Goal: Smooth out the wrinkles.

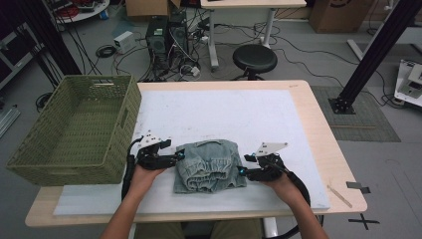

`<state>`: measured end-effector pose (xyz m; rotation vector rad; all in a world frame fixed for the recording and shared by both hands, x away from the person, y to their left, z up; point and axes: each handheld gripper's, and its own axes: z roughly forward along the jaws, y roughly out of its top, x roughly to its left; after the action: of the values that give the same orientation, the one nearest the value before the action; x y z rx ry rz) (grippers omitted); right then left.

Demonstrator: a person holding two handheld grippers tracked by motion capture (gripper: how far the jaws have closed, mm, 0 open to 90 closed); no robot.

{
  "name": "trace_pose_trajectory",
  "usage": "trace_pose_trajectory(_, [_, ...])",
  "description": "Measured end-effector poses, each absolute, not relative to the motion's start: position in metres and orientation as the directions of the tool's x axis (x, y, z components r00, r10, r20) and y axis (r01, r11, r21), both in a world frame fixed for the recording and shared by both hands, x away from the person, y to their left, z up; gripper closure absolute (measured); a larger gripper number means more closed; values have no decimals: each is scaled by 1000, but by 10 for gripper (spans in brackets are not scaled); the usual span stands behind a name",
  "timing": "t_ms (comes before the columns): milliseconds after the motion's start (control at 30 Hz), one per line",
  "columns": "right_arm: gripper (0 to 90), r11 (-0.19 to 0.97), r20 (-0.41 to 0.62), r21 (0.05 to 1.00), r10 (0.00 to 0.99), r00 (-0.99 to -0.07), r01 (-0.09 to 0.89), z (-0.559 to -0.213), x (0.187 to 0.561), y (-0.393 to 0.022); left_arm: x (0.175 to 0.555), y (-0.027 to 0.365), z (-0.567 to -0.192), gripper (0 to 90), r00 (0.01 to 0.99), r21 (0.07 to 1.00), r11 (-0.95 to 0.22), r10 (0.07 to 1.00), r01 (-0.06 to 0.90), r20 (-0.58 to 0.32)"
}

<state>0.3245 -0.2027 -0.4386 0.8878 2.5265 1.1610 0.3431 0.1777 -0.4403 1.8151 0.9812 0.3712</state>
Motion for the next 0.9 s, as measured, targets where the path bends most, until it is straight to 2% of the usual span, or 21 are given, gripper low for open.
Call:
trace_pose_trajectory(33, [546,511,60,739,599,-799,439,-440,325,-202,345,178,-442,294,623,865,-176,760,470,-184])
trace_pose_trajectory(167, [582,540,69,699,601,-796,469,-448,328,-195,349,172,-448,308,626,835,-199,753,512,-204])
trace_pose_trajectory(267, [649,536,66,692,620,-782,484,-447,328,-193,350,167,-450,394,633,820,-217,745,530,-211])
trace_pose_trajectory(467, [819,532,54,700,626,-778,477,-448,330,-186,352,162,-451,499,610,797,-206,756,567,-238])
trace_pose_trajectory(600, [838,534,43,703,627,-778,469,-447,335,-174,356,162,-451,537,596,806,-177,763,565,-250])
trace_pose_trajectory(900, [840,506,20,705,686,-727,497,-447,358,-158,379,162,-446,539,551,812,-140,797,567,-247])
